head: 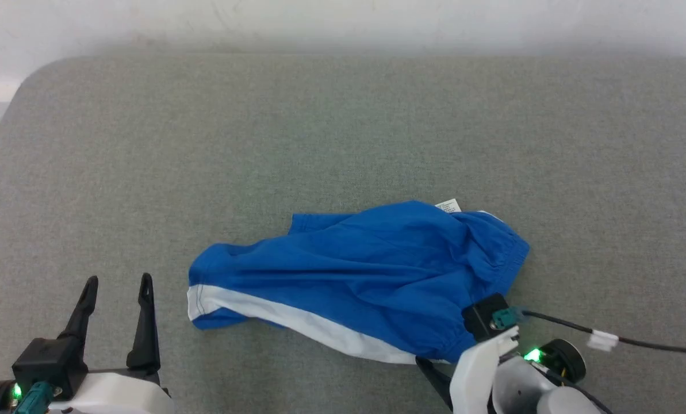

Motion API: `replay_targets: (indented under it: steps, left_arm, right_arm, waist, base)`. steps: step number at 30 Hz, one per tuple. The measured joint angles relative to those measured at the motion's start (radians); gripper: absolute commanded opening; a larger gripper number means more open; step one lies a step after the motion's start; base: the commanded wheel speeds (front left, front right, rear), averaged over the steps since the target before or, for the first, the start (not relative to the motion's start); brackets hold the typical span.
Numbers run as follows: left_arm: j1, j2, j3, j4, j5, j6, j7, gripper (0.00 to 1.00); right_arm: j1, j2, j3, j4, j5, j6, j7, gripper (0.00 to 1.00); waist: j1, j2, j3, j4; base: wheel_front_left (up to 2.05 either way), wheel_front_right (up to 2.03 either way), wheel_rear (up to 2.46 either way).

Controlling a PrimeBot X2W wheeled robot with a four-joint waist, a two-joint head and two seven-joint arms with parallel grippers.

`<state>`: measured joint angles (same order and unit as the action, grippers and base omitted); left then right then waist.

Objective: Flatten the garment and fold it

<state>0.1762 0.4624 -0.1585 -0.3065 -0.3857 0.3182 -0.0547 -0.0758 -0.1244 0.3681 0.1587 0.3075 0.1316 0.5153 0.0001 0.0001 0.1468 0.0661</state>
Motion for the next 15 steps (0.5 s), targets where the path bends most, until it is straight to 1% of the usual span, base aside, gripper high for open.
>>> replay_targets:
  steps: [4,9,10,11,12,15]
  left_arm:
    - [0.000,-0.004,-0.004,0.007,-0.001,0.000,0.000,1.00]
    - [-0.005,-0.004,-0.012,0.020,-0.002,0.000,0.003,1.00]
    - [-0.007,-0.004,-0.014,0.023,-0.003,-0.001,0.008,1.00]
    - [-0.011,-0.004,-0.016,0.025,-0.007,-0.001,0.012,1.00]
    - [-0.013,-0.003,-0.016,0.027,-0.011,-0.002,0.019,1.00]
    - [-0.014,0.001,-0.020,0.039,-0.026,-0.011,0.044,1.00]
  right_arm:
    - [-0.060,0.014,0.019,0.113,-0.009,0.002,0.012,1.00]
    - [-0.112,0.031,0.036,0.179,0.002,0.002,0.052,1.00]
    - [-0.119,0.031,0.040,0.185,0.008,0.002,0.058,0.77]
    - [-0.125,0.031,0.041,0.190,0.018,0.001,0.060,0.40]
    - [-0.130,0.030,0.041,0.193,0.027,0.001,0.060,0.00]
    - [-0.139,0.031,0.039,0.200,0.056,0.001,0.045,0.00]
  waist:
    - [-0.0001,0.0000,0.022,-0.003]
    - [-0.0002,0.0000,0.043,-0.005]
    - [-0.0002,0.0000,0.046,-0.005]
    - [-0.0002,0.0000,0.047,-0.005]
    - [-0.0002,0.0000,0.047,-0.007]
    - [0.0000,0.0000,0.040,-0.010]
  base:
    - [0.00,0.00,0.00]
    - [0.00,0.00,0.00]
    - [0.00,0.00,0.00]
    - [0.00,0.00,0.00]
    - [0.00,0.00,0.00]
    - [0.00,0.00,0.00]
